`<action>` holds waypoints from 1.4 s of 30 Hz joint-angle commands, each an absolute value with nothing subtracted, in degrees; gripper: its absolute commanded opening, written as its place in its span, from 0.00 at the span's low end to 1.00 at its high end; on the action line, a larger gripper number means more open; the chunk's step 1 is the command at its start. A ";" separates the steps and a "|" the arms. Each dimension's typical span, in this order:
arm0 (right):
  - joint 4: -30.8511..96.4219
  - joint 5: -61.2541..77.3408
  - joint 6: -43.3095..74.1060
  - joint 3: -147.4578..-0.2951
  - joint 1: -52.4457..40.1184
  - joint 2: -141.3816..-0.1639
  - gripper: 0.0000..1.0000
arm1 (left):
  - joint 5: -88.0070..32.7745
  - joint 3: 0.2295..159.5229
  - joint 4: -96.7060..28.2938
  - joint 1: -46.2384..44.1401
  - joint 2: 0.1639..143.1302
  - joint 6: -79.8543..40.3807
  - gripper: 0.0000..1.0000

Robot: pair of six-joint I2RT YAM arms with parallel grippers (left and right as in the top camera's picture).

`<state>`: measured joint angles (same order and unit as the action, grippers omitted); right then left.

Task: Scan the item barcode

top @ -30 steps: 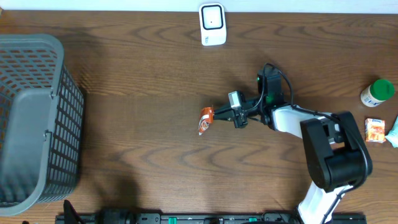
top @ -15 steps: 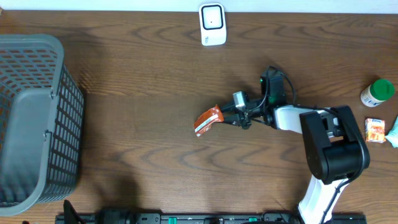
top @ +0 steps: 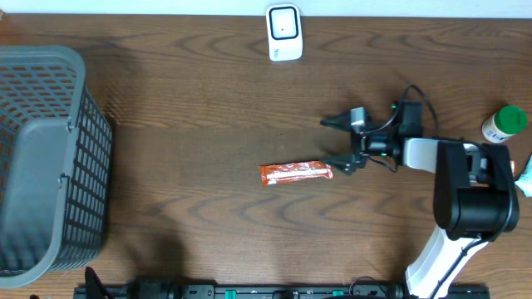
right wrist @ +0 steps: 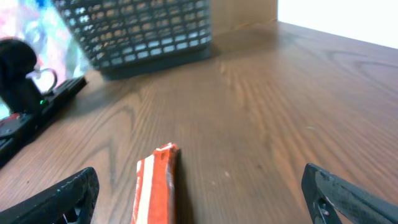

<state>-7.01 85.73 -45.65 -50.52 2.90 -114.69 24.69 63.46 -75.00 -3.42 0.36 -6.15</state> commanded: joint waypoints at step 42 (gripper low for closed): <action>-8.73 79.94 11.94 -50.59 -13.34 -112.90 0.01 | 24.60 63.57 -75.05 -3.18 0.49 -6.26 0.85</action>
